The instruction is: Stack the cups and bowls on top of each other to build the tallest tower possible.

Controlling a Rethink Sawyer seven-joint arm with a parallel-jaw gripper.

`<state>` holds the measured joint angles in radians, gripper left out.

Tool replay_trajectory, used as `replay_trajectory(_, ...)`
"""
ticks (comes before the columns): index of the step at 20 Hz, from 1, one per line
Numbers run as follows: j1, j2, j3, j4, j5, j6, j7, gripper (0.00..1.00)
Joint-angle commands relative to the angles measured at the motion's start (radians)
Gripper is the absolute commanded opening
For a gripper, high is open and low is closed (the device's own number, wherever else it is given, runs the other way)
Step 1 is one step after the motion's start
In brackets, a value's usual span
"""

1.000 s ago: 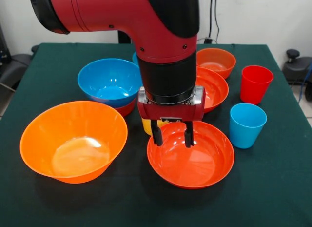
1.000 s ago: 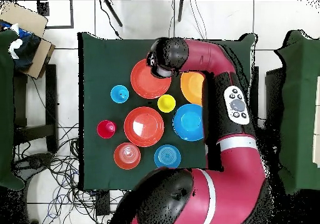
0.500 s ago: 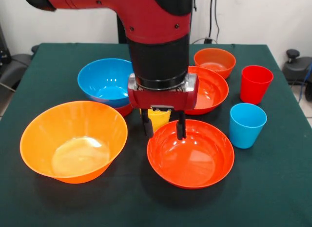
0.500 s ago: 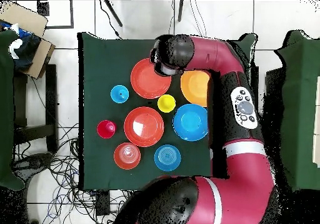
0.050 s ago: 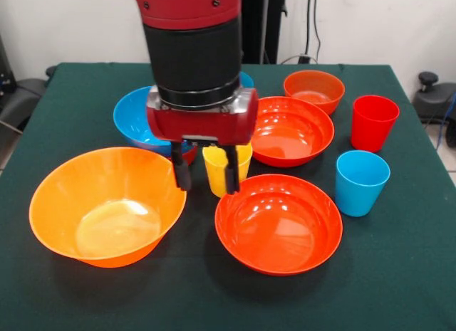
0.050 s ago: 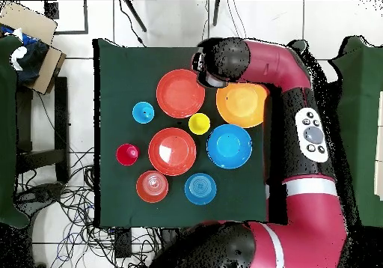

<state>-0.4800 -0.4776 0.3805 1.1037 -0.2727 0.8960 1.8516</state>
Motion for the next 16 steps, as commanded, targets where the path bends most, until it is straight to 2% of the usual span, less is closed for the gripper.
replay_trajectory(1, -0.05, 0.034, 0.059, 0.116, -0.083, 0.008, -0.295, 1.0)
replay_trajectory(16, -0.122, 0.105, 0.091, 0.152, -0.171, -0.079, -0.297, 1.0)
